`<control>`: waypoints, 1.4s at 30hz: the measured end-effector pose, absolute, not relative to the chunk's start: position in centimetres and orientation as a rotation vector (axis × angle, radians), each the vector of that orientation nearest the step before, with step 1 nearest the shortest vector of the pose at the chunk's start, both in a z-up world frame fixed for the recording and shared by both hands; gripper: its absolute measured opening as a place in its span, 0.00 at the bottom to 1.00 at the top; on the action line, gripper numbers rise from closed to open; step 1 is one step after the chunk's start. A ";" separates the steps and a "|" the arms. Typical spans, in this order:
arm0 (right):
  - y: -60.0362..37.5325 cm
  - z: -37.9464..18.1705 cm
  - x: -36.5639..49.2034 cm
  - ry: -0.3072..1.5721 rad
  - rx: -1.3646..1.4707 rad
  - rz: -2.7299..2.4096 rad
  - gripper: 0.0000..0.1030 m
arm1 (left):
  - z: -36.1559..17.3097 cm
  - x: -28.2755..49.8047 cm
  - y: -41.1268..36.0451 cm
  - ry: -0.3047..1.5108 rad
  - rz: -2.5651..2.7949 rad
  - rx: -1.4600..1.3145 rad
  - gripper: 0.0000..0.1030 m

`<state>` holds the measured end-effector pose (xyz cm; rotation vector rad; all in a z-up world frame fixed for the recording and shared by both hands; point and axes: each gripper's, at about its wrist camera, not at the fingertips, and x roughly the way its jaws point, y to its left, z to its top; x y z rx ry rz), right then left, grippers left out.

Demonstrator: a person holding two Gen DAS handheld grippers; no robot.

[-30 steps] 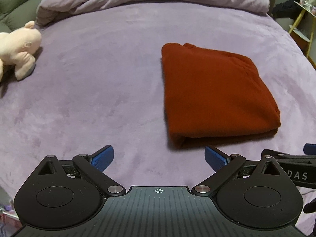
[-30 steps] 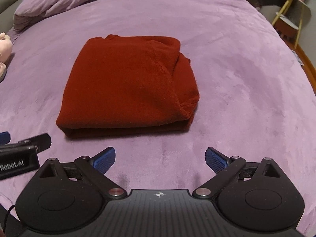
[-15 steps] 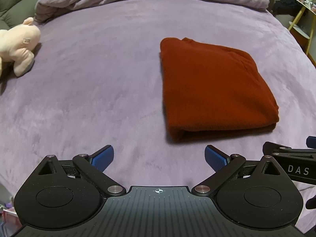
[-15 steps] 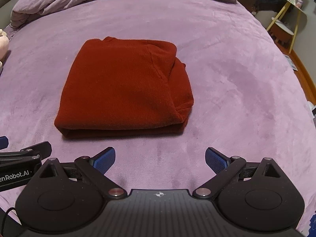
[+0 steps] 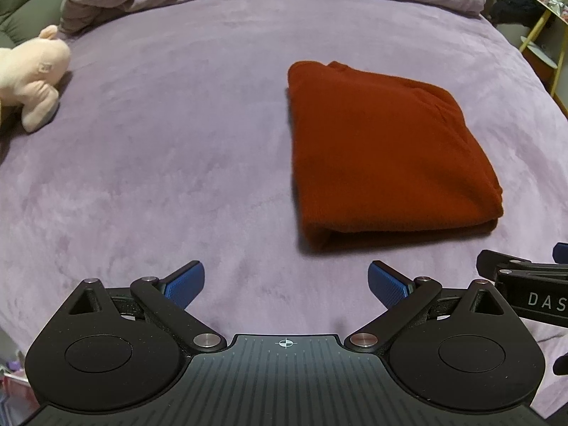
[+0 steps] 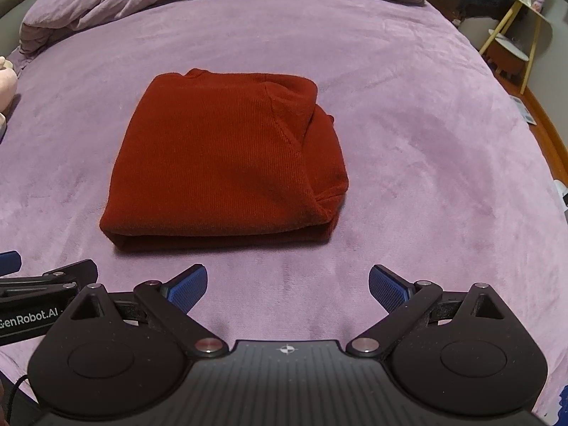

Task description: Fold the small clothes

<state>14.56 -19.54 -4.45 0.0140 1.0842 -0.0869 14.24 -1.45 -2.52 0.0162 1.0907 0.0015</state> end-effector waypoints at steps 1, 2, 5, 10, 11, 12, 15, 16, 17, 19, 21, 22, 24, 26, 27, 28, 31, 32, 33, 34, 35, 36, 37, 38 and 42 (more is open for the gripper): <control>-19.6 -4.4 14.6 1.084 0.015 -0.087 0.95 | -2.5 14.3 -1.4 1.093 0.002 0.016 0.98; -19.6 -4.4 14.6 1.084 0.015 -0.086 0.95 | -2.6 14.3 -1.5 1.094 0.002 0.016 0.98; -19.6 -4.4 14.5 1.083 0.017 -0.087 0.95 | -2.6 14.3 -1.4 1.094 0.002 0.017 0.98; -19.7 -4.4 14.5 1.080 0.024 -0.086 0.95 | -2.6 14.4 -1.4 1.094 -0.001 0.016 0.98; -19.8 -4.4 14.5 1.080 0.024 -0.086 0.95 | -2.6 14.4 -1.4 1.094 -0.001 0.017 0.98; -19.8 -4.4 14.5 1.079 0.024 -0.086 0.95 | -2.6 14.4 -1.4 1.094 0.001 0.017 0.98; -19.8 -4.4 14.5 1.077 0.024 -0.086 0.95 | -2.7 14.3 -1.4 1.094 -0.001 0.016 0.98; -19.8 -4.4 14.5 1.078 0.024 -0.086 0.95 | -2.7 14.3 -1.4 1.094 -0.001 0.016 0.98; -19.8 -4.4 14.5 1.077 0.024 -0.087 0.95 | -2.7 14.3 -1.4 1.094 -0.001 0.016 0.98; -19.9 -4.4 14.5 1.077 0.026 -0.086 0.95 | -2.7 14.3 -1.4 1.094 -0.002 0.017 0.98; -19.9 -4.3 14.4 1.076 0.028 -0.085 0.95 | -2.7 14.3 -1.5 1.094 0.001 0.019 0.98; -19.9 -4.3 14.4 1.076 0.029 -0.086 0.95 | -2.7 14.3 -1.6 1.093 0.001 0.020 0.98; -20.0 -4.3 14.4 1.075 0.029 -0.085 0.95 | -2.7 14.2 -1.7 1.093 -0.001 0.022 0.98; -20.0 -4.3 14.4 1.074 0.030 -0.086 0.95 | -2.7 14.2 -1.7 1.094 -0.003 0.024 0.98; -20.0 -4.3 14.4 1.073 0.031 -0.085 0.95 | -2.7 14.2 -1.8 1.095 -0.002 0.026 0.98; -20.0 -4.3 14.4 1.073 0.031 -0.085 0.95 | -2.8 14.2 -1.8 1.096 -0.002 0.027 0.98; -20.1 -4.3 14.4 1.073 0.030 -0.086 0.95 | -2.7 14.1 -1.9 1.098 0.000 0.027 0.98; -20.1 -4.3 14.4 1.073 0.031 -0.086 0.95 | -2.7 14.1 -1.9 1.098 0.000 0.027 0.98; -20.1 -4.3 14.4 1.074 0.032 -0.086 0.95 | -2.7 14.1 -1.9 1.097 -0.001 0.028 0.98; -20.1 -4.2 14.4 1.074 0.033 -0.086 0.95 | -2.7 14.1 -1.9 1.096 0.000 0.027 0.98; -20.1 -4.2 14.3 1.073 0.036 -0.086 0.95 | -2.7 14.1 -1.9 1.096 0.001 0.027 0.98; -20.1 -4.1 14.3 1.074 0.037 -0.086 0.95 | -2.7 14.1 -1.9 1.096 0.000 0.028 0.98; -20.1 -4.1 14.3 1.073 0.038 -0.086 0.95 | -2.7 14.1 -1.9 1.096 0.001 0.027 0.98; -20.1 -4.0 14.2 1.072 0.039 -0.086 0.95 | -2.7 14.1 -1.9 1.096 0.001 0.028 0.98; -19.9 -4.0 14.1 1.070 0.039 -0.088 0.95 | -2.7 14.1 -1.9 1.098 0.001 0.028 0.98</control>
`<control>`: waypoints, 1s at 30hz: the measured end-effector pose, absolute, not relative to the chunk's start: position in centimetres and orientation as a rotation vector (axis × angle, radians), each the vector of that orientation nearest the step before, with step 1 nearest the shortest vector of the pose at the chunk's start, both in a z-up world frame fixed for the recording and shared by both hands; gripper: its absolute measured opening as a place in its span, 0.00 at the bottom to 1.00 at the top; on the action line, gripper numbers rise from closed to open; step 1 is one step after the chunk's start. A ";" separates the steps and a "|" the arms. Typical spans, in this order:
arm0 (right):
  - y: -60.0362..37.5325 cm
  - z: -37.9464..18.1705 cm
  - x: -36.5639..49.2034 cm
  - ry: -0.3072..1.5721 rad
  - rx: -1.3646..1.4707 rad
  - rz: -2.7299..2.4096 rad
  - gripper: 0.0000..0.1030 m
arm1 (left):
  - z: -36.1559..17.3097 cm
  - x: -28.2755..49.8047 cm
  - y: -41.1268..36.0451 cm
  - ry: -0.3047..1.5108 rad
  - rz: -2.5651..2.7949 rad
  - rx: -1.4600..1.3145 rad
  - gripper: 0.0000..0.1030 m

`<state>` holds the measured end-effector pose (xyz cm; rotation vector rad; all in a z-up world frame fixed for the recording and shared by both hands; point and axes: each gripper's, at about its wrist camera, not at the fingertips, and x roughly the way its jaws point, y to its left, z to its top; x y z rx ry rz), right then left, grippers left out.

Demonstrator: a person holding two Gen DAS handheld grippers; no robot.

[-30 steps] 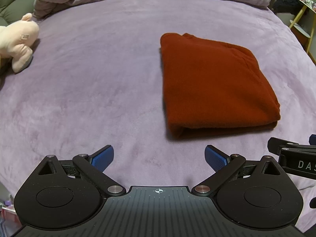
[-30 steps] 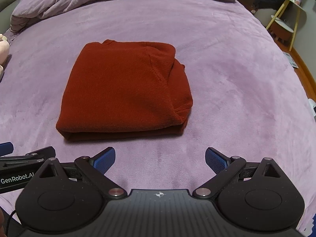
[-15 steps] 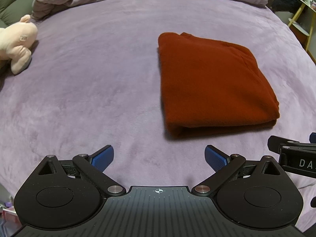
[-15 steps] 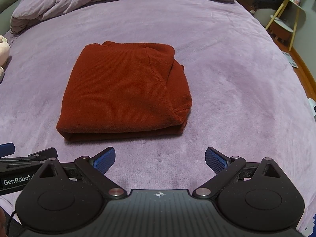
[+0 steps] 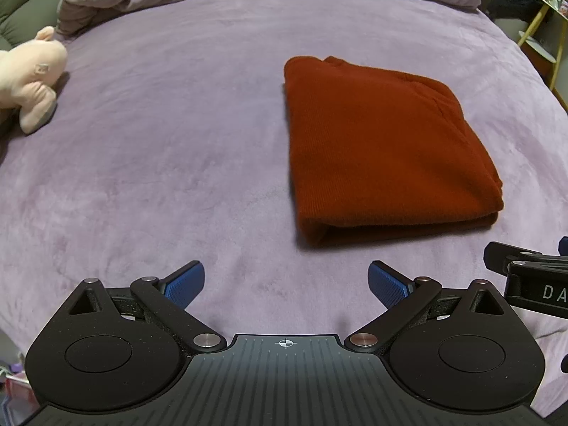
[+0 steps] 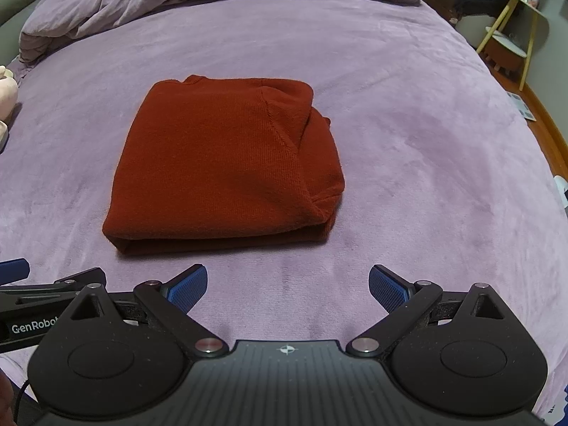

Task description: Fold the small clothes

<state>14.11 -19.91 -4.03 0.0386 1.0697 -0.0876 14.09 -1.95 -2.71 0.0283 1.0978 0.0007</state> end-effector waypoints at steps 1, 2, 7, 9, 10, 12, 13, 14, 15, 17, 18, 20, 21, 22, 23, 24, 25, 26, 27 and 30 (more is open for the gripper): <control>-19.9 -4.0 14.1 1.069 0.038 -0.088 0.95 | -2.7 14.1 -1.9 1.098 0.001 0.027 0.98; -19.8 -4.1 14.0 1.069 0.037 -0.089 0.95 | -2.7 14.1 -1.9 1.098 0.000 0.027 0.98; -19.8 -4.1 14.0 1.069 0.039 -0.089 0.95 | -2.8 14.1 -1.9 1.099 -0.001 0.024 0.98; -19.7 -4.0 14.0 1.068 0.038 -0.090 0.95 | -2.8 14.1 -1.9 1.099 -0.002 0.024 0.98; -19.7 -4.0 13.9 1.068 0.037 -0.090 0.95 | -2.8 14.1 -1.9 1.099 -0.001 0.024 0.98; -19.7 -4.0 13.9 1.067 0.038 -0.092 0.95 | -2.7 14.1 -1.9 1.099 -0.002 0.026 0.98; -19.7 -4.0 13.9 1.068 0.038 -0.091 0.95 | -2.7 14.1 -1.9 1.098 -0.002 0.027 0.98; -19.7 -4.0 13.9 1.068 0.038 -0.092 0.95 | -2.7 14.0 -1.9 1.097 -0.003 0.028 0.98; -19.6 -4.0 13.9 1.067 0.038 -0.093 0.95 | -2.7 14.0 -1.9 1.097 -0.003 0.030 0.98; -19.7 -4.0 13.9 1.067 0.038 -0.092 0.95 | -2.7 14.0 -2.0 1.098 -0.003 0.032 0.98; -19.7 -4.0 13.9 1.067 0.039 -0.092 0.95 | -2.7 14.0 -2.0 1.098 -0.003 0.033 0.98; -19.7 -4.0 13.9 1.067 0.038 -0.092 0.95 | -2.7 14.0 -2.0 1.096 -0.004 0.033 0.98; -19.7 -4.0 13.9 1.066 0.038 -0.093 0.95 | -2.7 14.0 -2.1 1.096 -0.004 0.034 0.98; -19.7 -4.0 13.9 1.065 0.038 -0.092 0.95 | -2.7 14.1 -2.1 1.095 -0.004 0.036 0.98; -19.7 -4.0 13.9 1.064 0.038 -0.093 0.95 | -2.7 14.1 -2.1 1.094 -0.005 0.037 0.98; -19.7 -4.0 13.9 1.064 0.038 -0.094 0.95 | -2.7 14.1 -2.2 1.094 -0.005 0.039 0.98; -19.7 -4.0 13.9 1.063 0.038 -0.094 0.95 | -2.7 14.0 -2.2 1.093 -0.006 0.041 0.98; -19.7 -4.0 13.8 1.062 0.039 -0.094 0.95 | -2.7 14.0 -2.3 1.093 -0.006 0.042 0.98; -19.7 -4.0 13.8 1.062 0.039 -0.095 0.95 | -2.6 14.0 -2.3 1.092 -0.006 0.043 0.98; -19.7 -4.0 13.8 1.062 0.039 -0.095 0.95 | -2.6 14.0 -2.3 1.092 -0.009 0.041 0.98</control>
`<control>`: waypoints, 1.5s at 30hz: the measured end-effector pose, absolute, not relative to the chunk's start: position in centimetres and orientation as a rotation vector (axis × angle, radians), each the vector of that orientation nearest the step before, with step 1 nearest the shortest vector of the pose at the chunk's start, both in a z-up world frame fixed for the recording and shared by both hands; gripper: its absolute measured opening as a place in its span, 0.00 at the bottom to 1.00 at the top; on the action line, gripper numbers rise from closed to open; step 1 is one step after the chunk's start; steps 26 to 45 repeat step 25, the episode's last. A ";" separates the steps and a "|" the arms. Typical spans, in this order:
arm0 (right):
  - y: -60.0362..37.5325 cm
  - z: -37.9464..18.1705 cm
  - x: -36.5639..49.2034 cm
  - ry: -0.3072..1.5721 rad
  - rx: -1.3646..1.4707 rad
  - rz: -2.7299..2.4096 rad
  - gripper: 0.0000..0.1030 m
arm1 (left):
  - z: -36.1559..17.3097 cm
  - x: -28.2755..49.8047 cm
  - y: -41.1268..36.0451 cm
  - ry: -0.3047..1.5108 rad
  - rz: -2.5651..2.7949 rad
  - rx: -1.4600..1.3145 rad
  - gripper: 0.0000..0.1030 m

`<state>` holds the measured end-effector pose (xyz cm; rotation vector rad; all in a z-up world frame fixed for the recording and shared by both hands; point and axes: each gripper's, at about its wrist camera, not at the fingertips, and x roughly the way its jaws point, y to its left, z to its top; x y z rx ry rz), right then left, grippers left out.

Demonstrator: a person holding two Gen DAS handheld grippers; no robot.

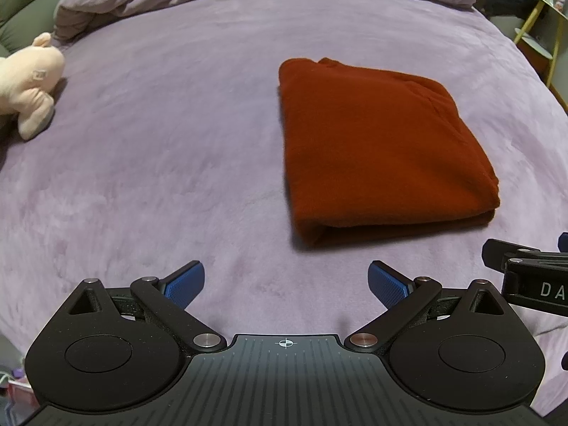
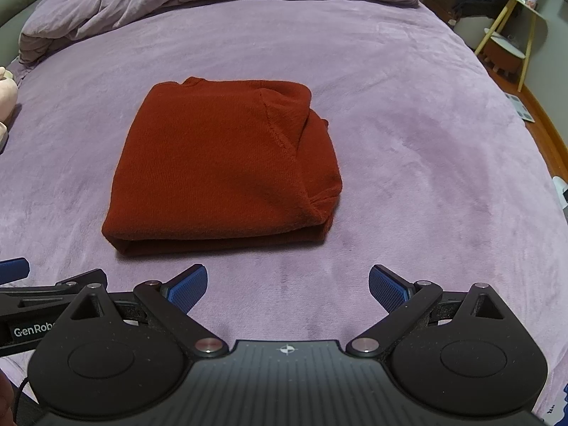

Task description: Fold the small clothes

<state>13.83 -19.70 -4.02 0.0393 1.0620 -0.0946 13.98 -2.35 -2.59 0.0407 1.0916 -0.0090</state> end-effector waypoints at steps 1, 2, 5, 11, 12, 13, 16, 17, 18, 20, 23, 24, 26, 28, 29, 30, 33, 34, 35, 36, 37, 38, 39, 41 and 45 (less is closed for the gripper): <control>-19.7 -4.0 13.8 1.062 0.039 -0.095 0.95 | -2.6 13.9 -2.4 1.091 -0.009 0.041 0.98; -19.7 -4.0 13.8 1.062 0.039 -0.096 0.95 | -2.6 13.9 -2.4 1.091 -0.009 0.041 0.98; -19.7 -4.0 13.8 1.062 0.040 -0.095 0.95 | -2.6 14.0 -2.4 1.092 -0.009 0.041 0.98; -19.7 -3.9 13.9 1.061 0.039 -0.097 0.95 | -2.4 13.6 -2.7 1.069 -0.015 0.044 0.98; -19.7 -3.9 13.9 1.061 0.039 -0.097 0.95 | -2.3 13.4 -2.7 1.061 -0.012 0.048 0.98; -19.7 -3.9 13.9 1.061 0.039 -0.097 0.95 | -2.3 13.4 -2.8 1.059 -0.010 0.052 0.98; -19.8 -3.9 13.9 1.061 0.038 -0.098 0.95 | -2.3 13.4 -3.0 1.058 -0.012 0.065 0.98; -19.7 -3.9 13.9 1.060 0.038 -0.099 0.95 | -2.3 13.4 -3.0 1.056 -0.011 0.068 0.98; -19.7 -3.8 13.8 1.059 0.037 -0.100 0.95 | -2.2 13.5 -3.0 1.056 -0.012 0.071 0.98; -19.7 -3.8 13.8 1.059 0.038 -0.100 0.95 | -2.1 13.5 -3.1 1.058 -0.017 0.074 0.98; -19.7 -3.7 13.8 1.058 0.037 -0.104 0.95 | -2.1 13.5 -3.1 1.061 -0.027 0.069 0.98; -19.6 -3.7 13.8 1.057 0.037 -0.105 0.95 | -2.1 13.6 -3.0 1.063 -0.028 0.066 0.98; -19.6 -3.7 13.8 1.056 0.037 -0.106 0.95 | -2.1 13.6 -3.0 1.065 -0.029 0.065 0.98; -19.6 -3.7 13.8 1.056 0.037 -0.106 0.95 | -2.1 13.6 -3.0 1.065 -0.029 0.065 0.98; -19.6 -3.7 13.8 1.056 0.037 -0.106 0.95 | -2.1 13.6 -3.0 1.065 -0.029 0.065 0.98; -19.6 -3.7 13.8 1.056 0.037 -0.106 0.95 | -2.1 13.6 -3.0 1.065 -0.029 0.065 0.98; -19.6 -3.7 13.8 1.056 0.037 -0.106 0.95 | -2.1 13.6 -3.0 1.065 -0.029 0.065 0.98; -19.6 -3.7 13.8 1.056 0.037 -0.106 0.95 | -2.1 13.6 -3.0 1.065 -0.029 0.065 0.98; -19.6 -3.7 13.8 1.056 0.037 -0.106 0.95 | -2.1 13.6 -3.0 1.065 -0.029 0.065 0.98; -19.6 -3.7 13.8 1.056 0.037 -0.106 0.95 | -2.1 13.6 -3.0 1.065 -0.029 0.065 0.98; -19.6 -3.7 13.8 1.056 0.037 -0.106 0.95 | -2.1 13.6 -3.0 1.065 -0.029 0.065 0.98; -19.6 -3.7 13.8 1.056 0.037 -0.106 0.95 | -2.1 13.6 -3.0 1.065 -0.029 0.065 0.98; -19.6 -3.7 13.8 1.056 0.037 -0.106 0.95 | -2.1 13.6 -3.0 1.065 -0.029 0.065 0.98; -19.6 -3.7 13.8 1.056 0.037 -0.106 0.95 | -2.1 13.6 -3.0 1.065 -0.029 0.065 0.98; -19.6 -3.7 13.8 1.056 0.037 -0.106 0.95 | -2.1 13.6 -3.0 1.065 -0.029 0.065 0.98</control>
